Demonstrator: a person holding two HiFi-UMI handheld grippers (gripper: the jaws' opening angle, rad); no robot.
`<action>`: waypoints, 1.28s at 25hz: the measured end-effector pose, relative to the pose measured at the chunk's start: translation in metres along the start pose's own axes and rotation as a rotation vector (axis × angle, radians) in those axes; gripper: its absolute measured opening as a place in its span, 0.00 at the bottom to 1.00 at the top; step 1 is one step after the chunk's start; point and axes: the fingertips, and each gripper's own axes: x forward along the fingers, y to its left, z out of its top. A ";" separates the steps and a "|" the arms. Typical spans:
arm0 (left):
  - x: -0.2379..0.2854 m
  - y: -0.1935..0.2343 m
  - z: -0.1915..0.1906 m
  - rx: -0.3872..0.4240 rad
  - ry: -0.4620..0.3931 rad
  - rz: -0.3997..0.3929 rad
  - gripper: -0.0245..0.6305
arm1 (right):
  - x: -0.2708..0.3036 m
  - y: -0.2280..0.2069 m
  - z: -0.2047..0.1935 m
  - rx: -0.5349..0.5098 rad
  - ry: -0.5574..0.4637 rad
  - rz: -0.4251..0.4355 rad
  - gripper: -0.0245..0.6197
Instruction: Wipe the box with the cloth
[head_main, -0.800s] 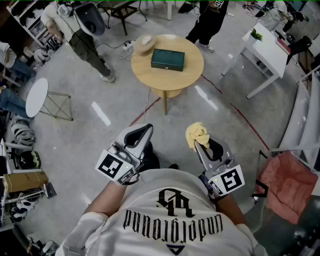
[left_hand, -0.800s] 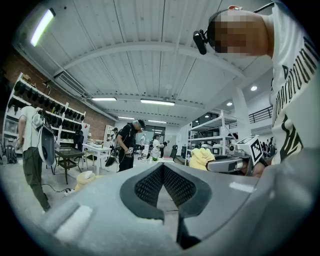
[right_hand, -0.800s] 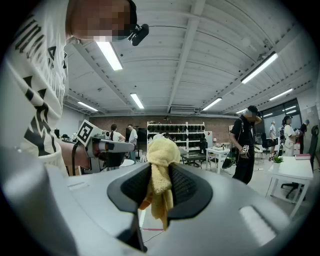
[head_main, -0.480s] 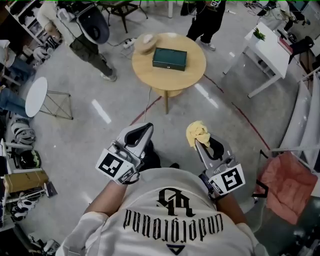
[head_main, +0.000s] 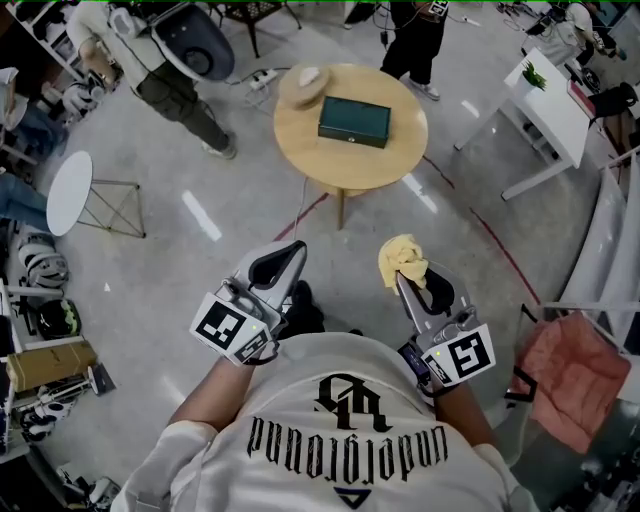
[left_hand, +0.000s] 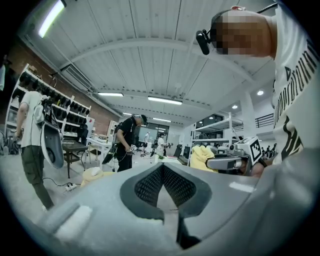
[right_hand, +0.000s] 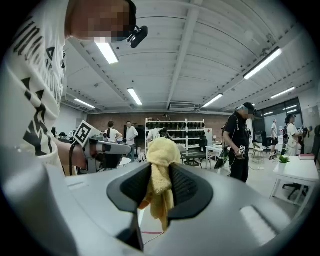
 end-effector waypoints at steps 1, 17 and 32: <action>0.002 0.011 0.000 -0.002 0.000 -0.004 0.05 | 0.011 -0.003 0.000 0.001 0.001 -0.005 0.19; 0.023 0.184 0.044 0.021 0.014 -0.072 0.05 | 0.177 -0.030 0.035 0.009 0.022 -0.098 0.20; 0.104 0.217 0.040 0.008 0.054 -0.020 0.05 | 0.216 -0.136 0.024 0.031 0.032 -0.064 0.21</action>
